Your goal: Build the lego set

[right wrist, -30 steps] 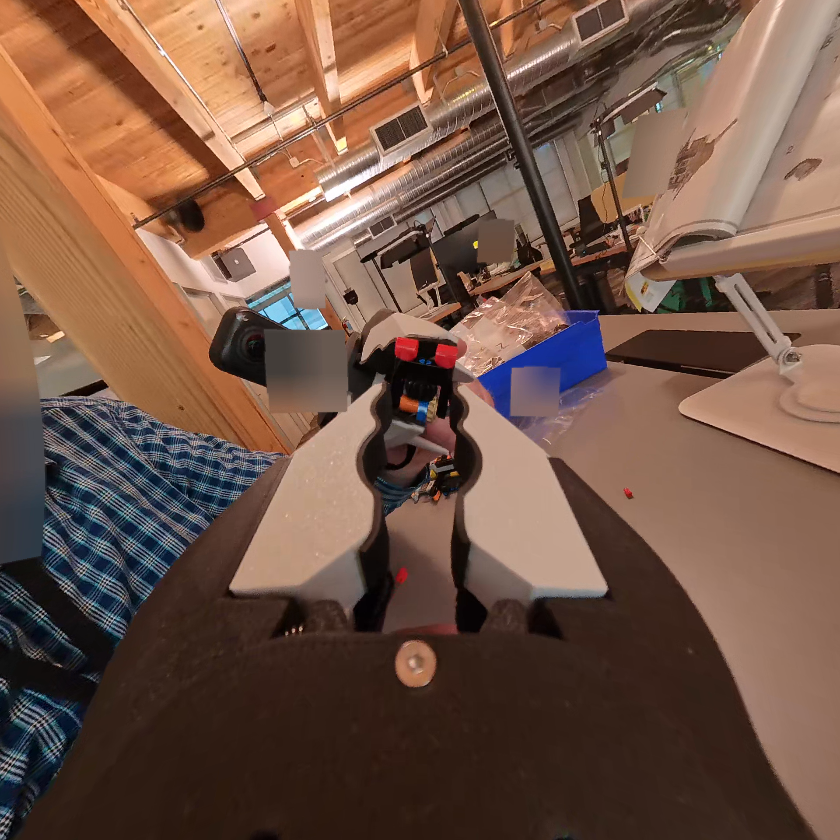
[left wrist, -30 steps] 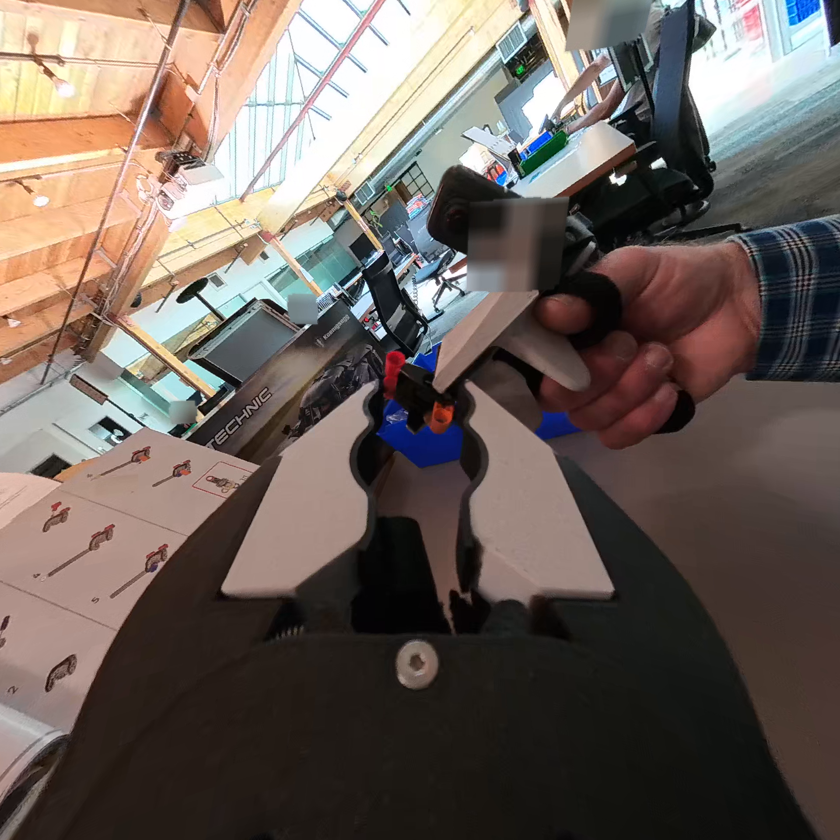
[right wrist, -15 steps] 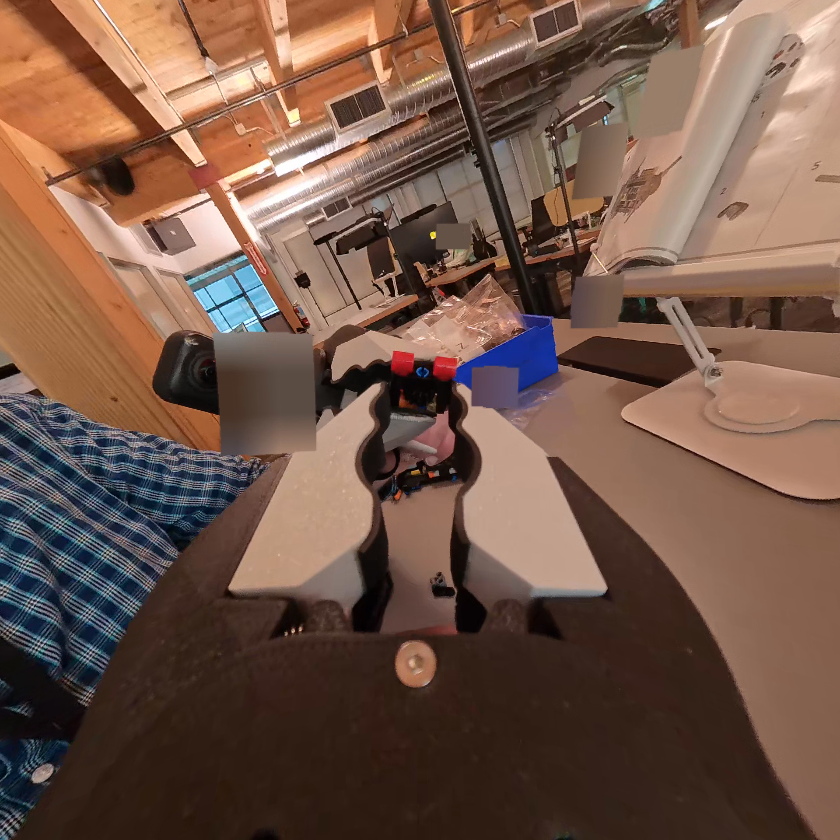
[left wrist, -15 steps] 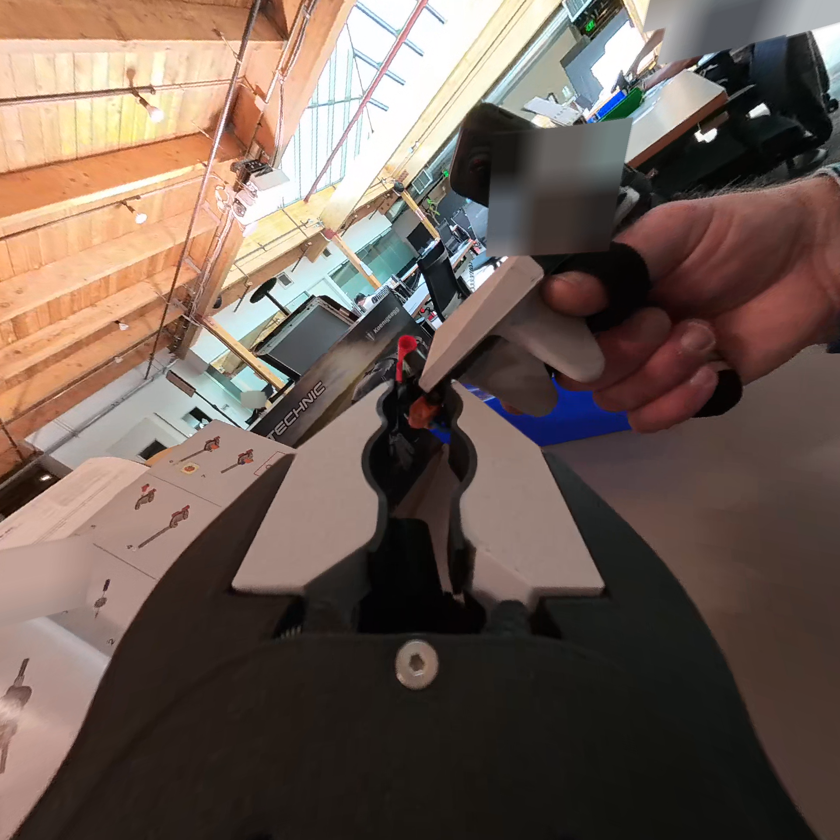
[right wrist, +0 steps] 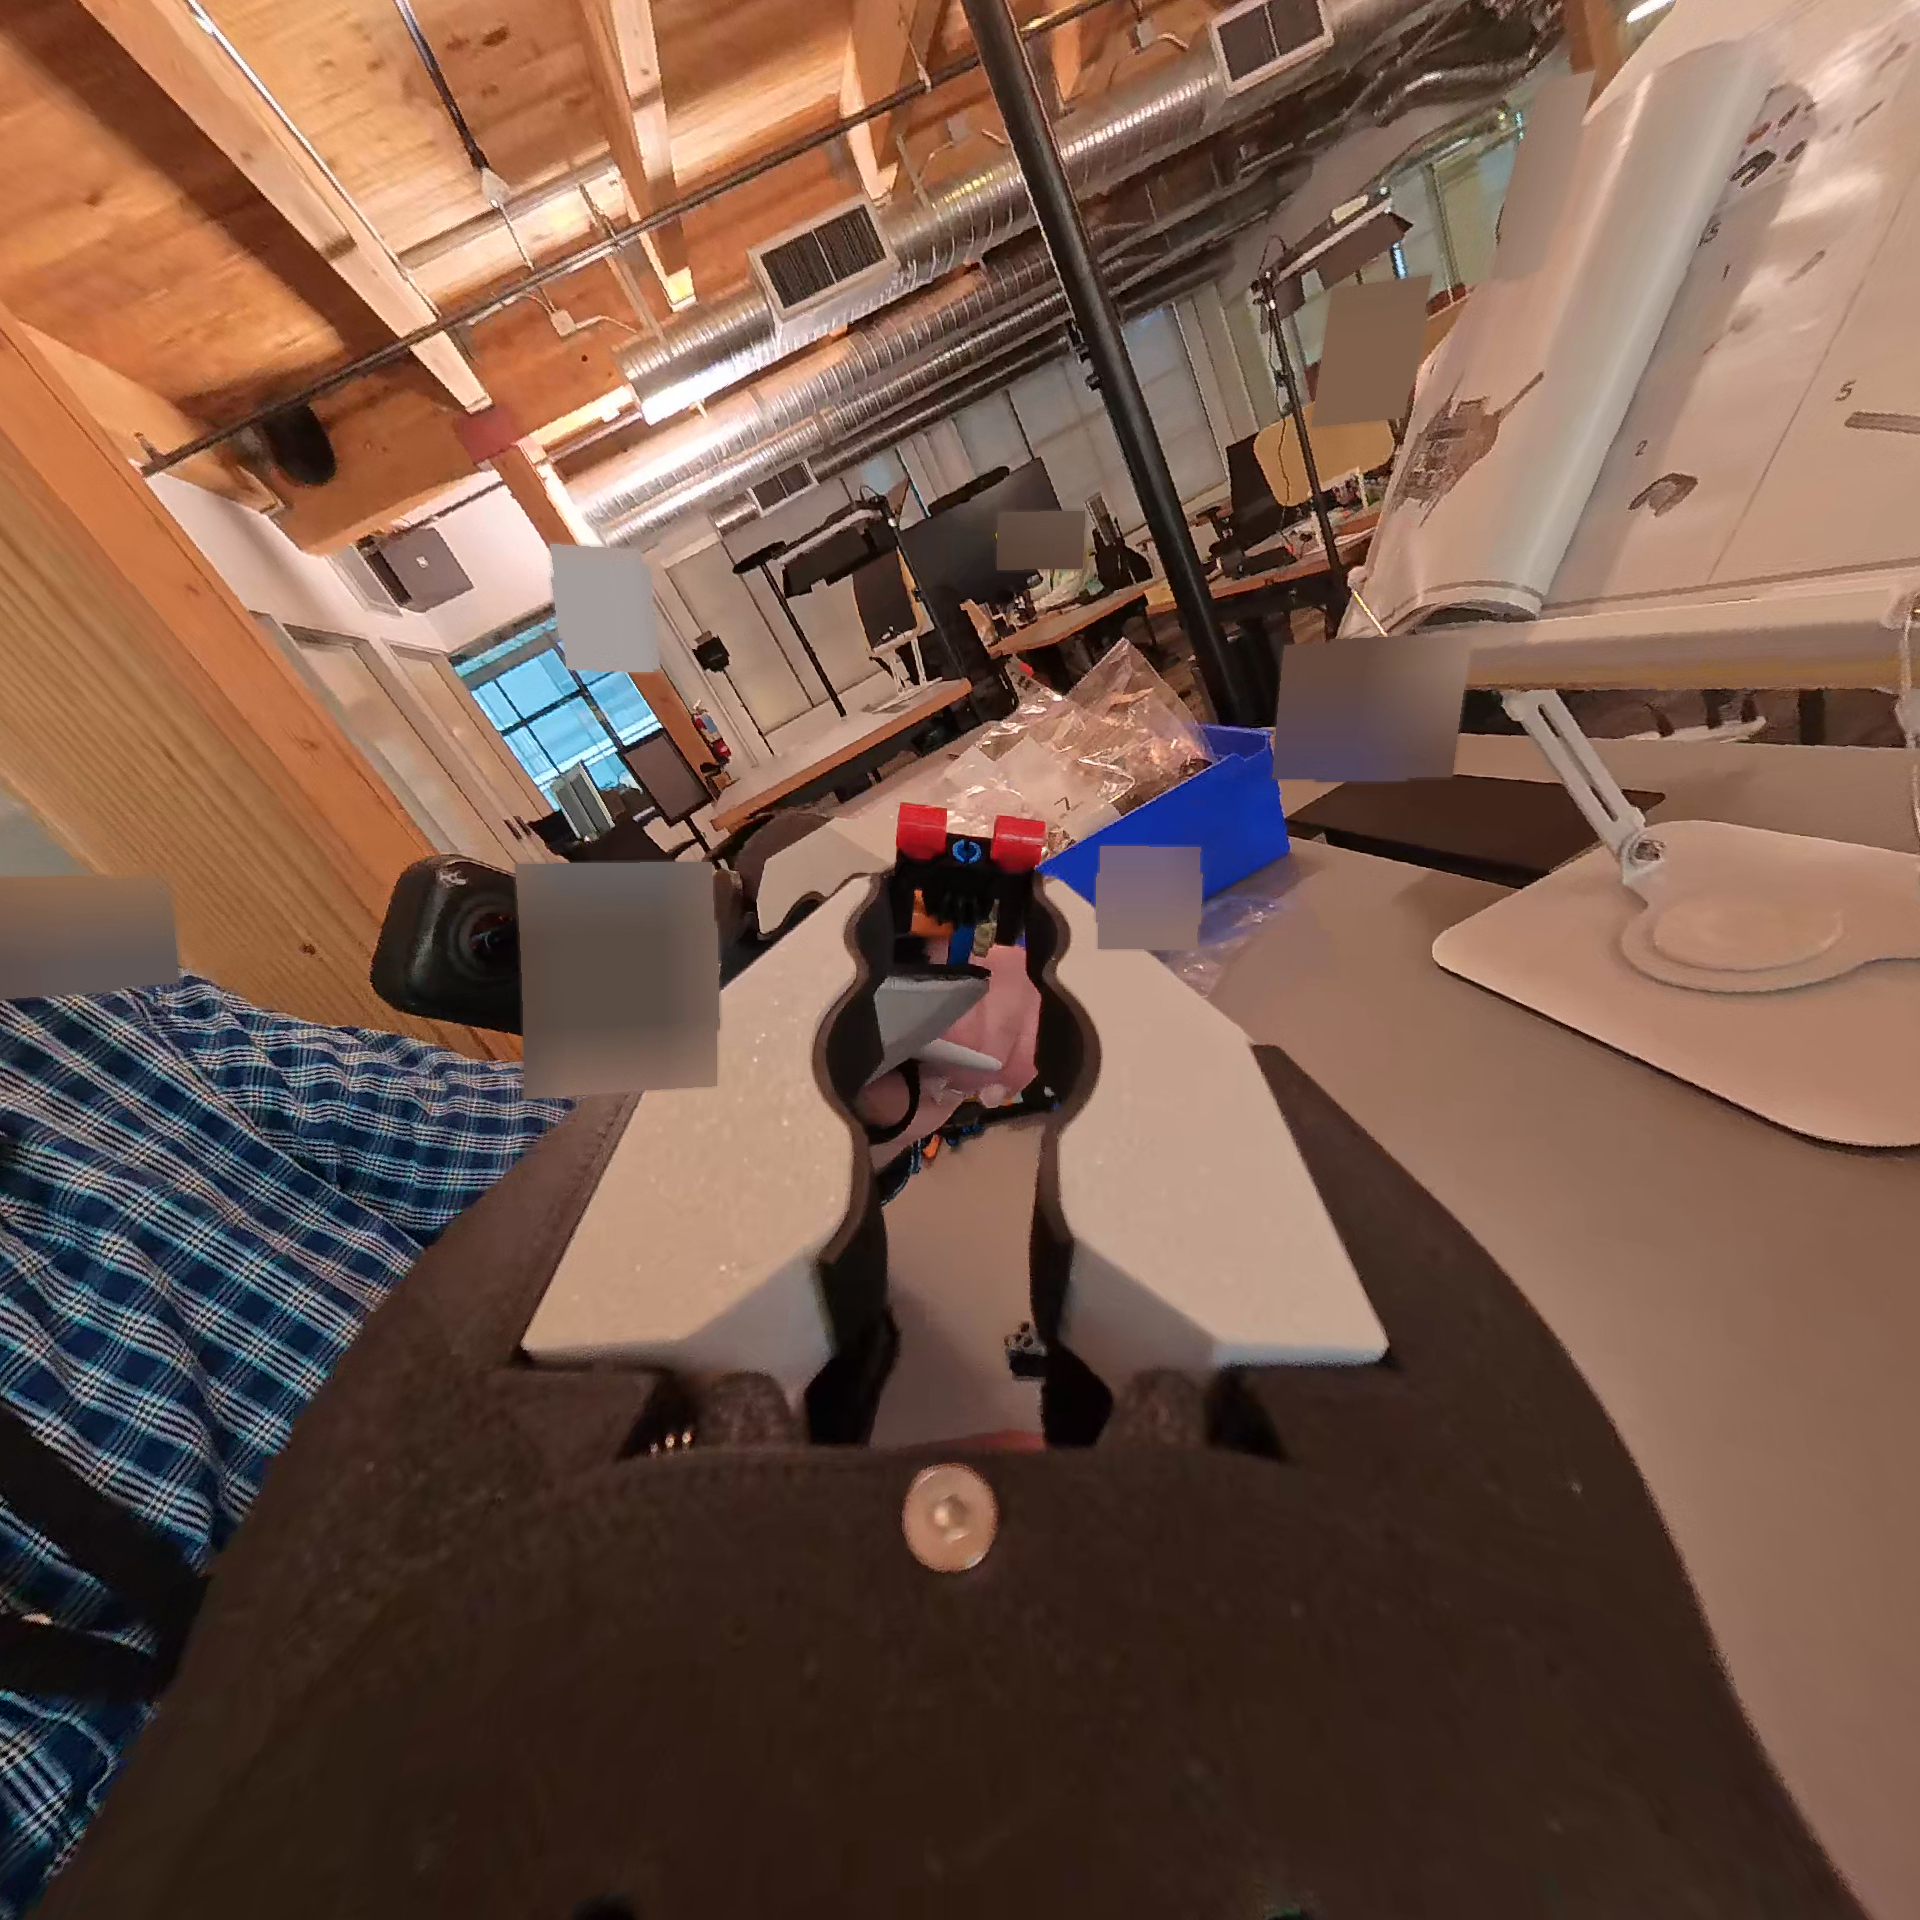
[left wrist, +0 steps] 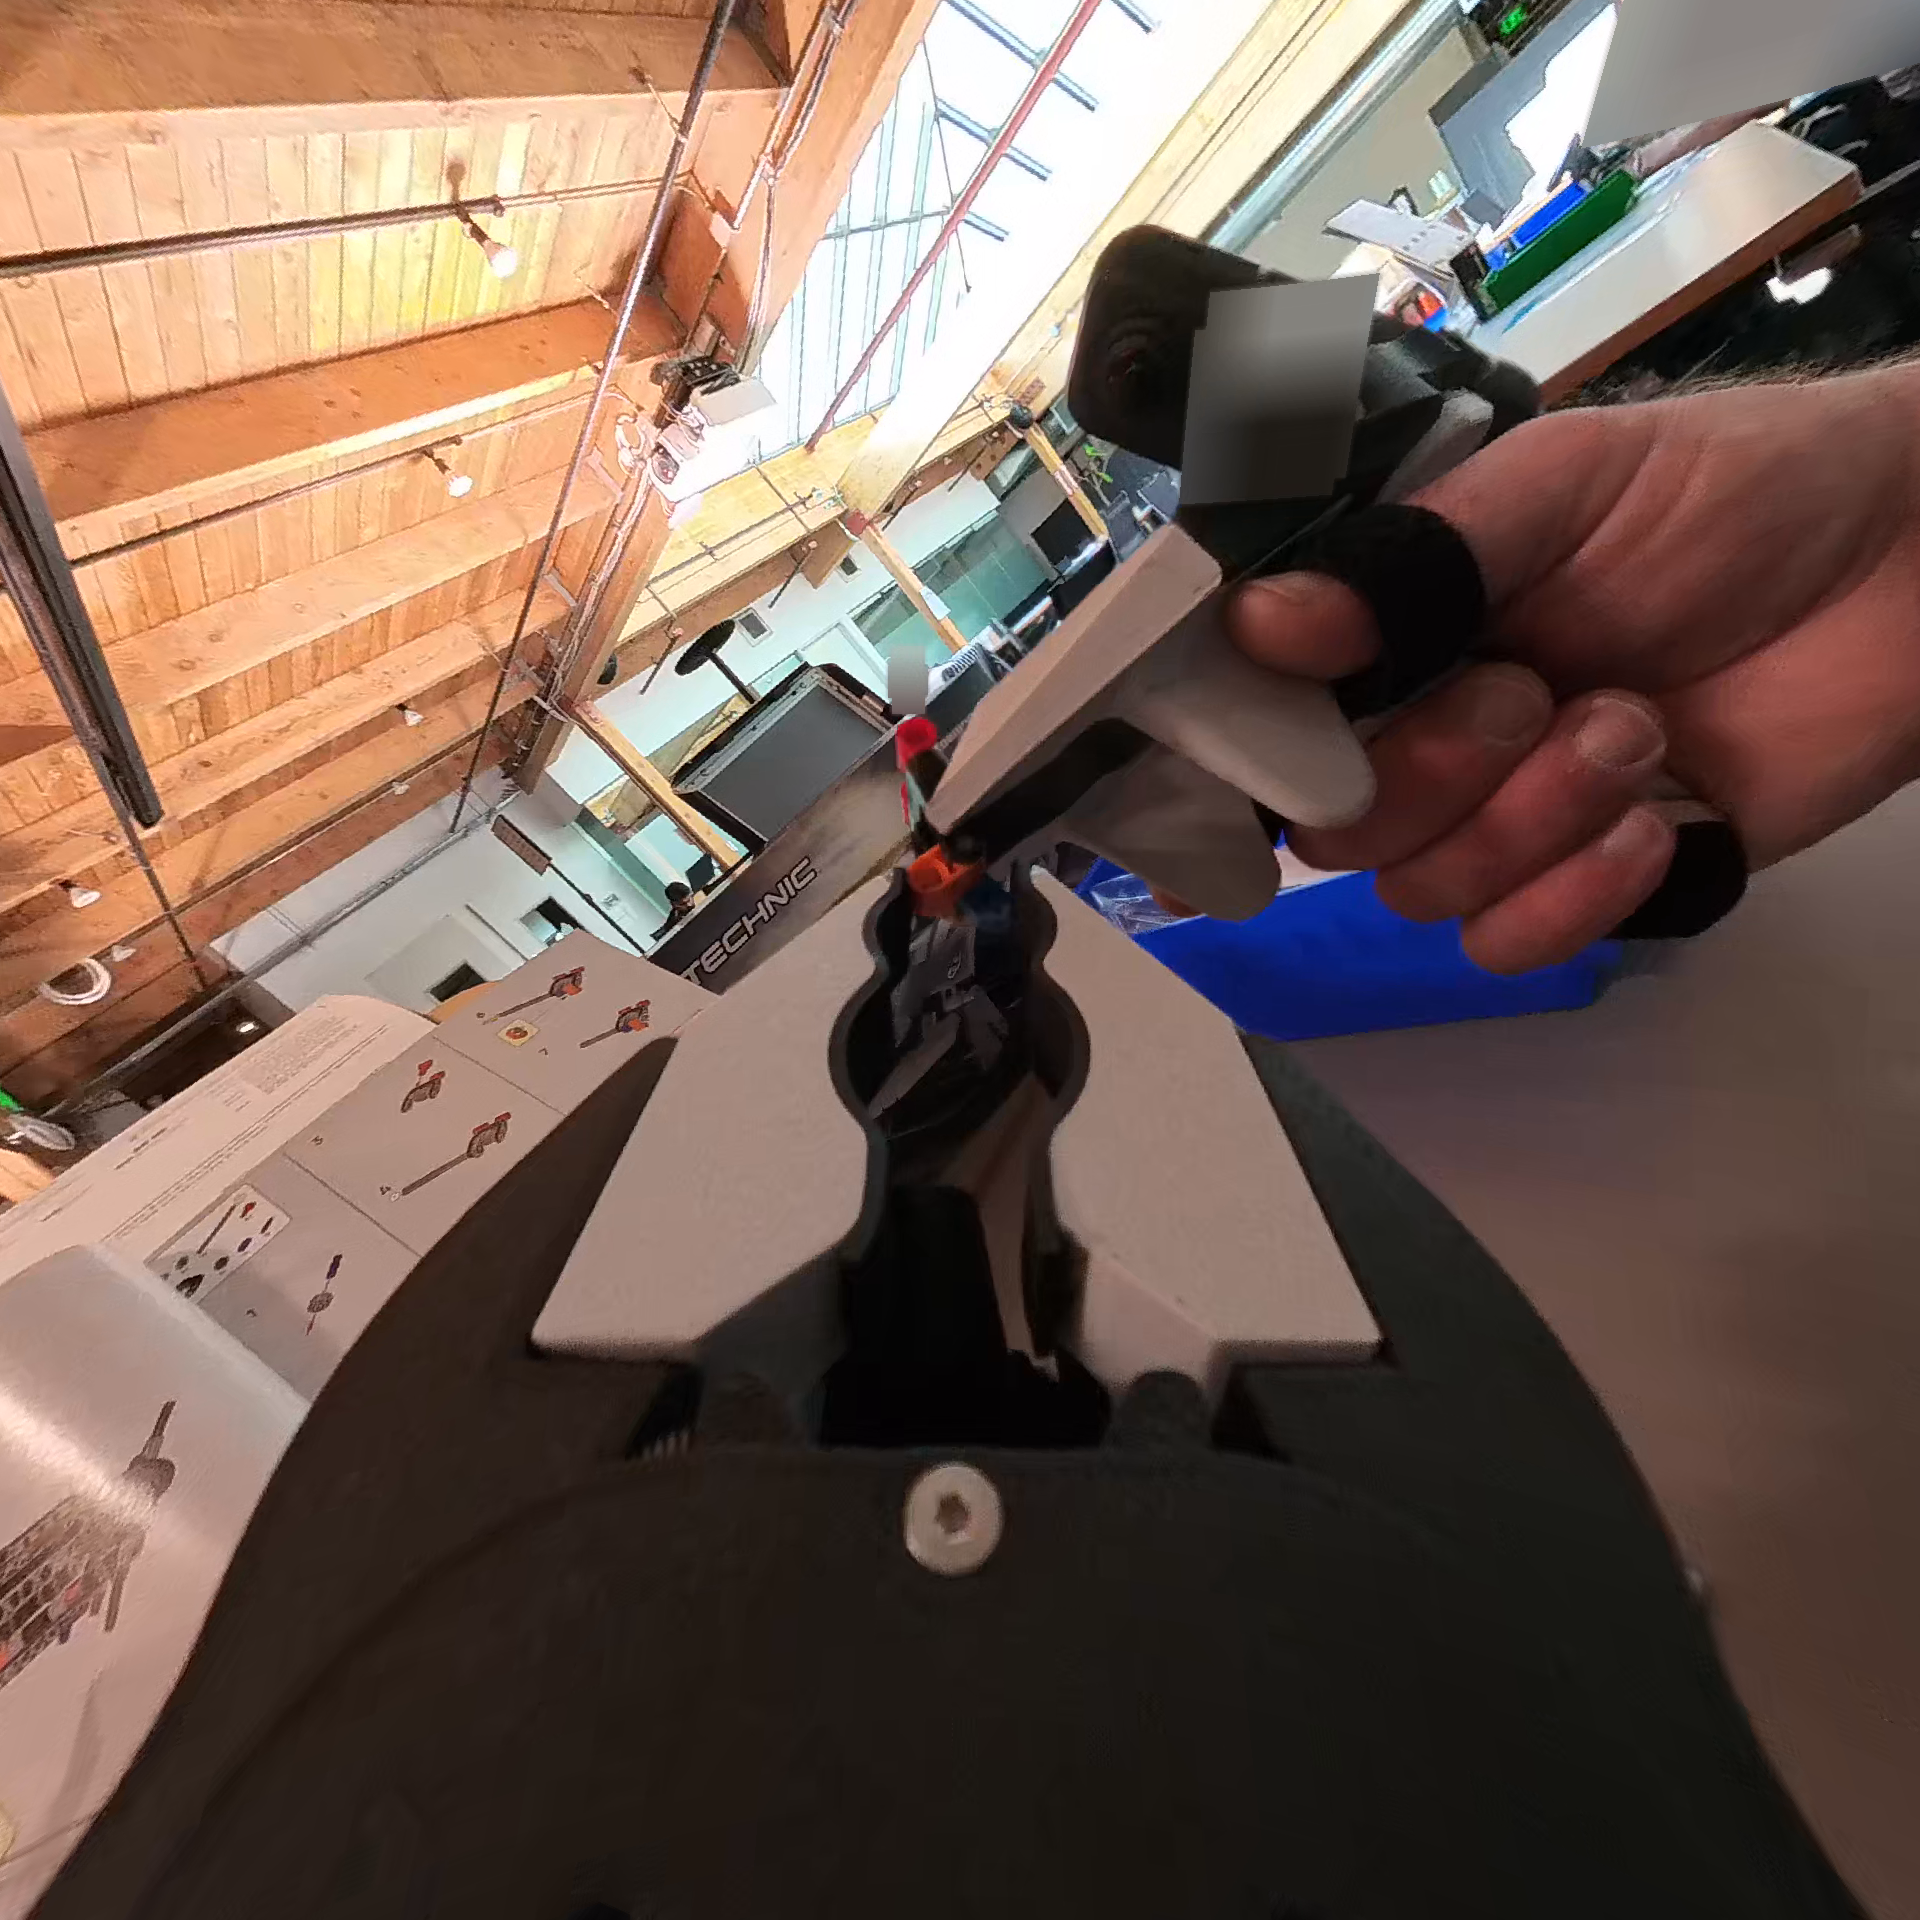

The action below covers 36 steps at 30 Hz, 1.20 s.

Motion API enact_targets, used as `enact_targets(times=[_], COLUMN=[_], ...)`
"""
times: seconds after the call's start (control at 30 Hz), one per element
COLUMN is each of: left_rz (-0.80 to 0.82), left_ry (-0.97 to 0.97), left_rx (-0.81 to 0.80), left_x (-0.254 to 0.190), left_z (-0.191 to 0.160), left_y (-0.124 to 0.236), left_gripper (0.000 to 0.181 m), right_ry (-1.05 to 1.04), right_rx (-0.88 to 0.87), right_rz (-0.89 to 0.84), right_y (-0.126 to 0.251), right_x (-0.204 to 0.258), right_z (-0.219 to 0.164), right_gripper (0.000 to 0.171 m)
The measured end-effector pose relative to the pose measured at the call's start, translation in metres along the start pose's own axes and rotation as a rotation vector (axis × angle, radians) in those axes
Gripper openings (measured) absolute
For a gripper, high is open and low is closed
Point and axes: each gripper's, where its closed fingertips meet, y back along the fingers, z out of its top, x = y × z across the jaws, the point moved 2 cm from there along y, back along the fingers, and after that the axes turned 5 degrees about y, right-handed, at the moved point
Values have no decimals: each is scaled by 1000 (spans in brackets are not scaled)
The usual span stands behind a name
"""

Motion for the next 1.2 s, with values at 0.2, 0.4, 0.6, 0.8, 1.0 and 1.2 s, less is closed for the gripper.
enact_targets(times=[0.2,0.4,0.6,0.8,1.0,1.2], left_rz=[102,173,122,105,39,48], left_ry=[28,95,143,213,205,186], left_rx=[-17,-19,-28,-9,11,1], left_x=[5,9,4,12,6,7], left_z=[1,-5,-9,-16,-12,-7], left_y=[0,-1,-2,-3,-6,-6], left_gripper=[18,17,23,29,29,29], right_ry=[19,27,57,66,67,90], right_rx=[15,-25,9,53,109,144], right_rz=[-31,-90,-119,-116,-96,-100], right_y=[-5,-9,-8,-4,-4,-8], right_x=[1,-6,-9,-15,-17,-17], right_z=[5,7,8,15,17,18], right_gripper=[22,22,22,22,21,22])
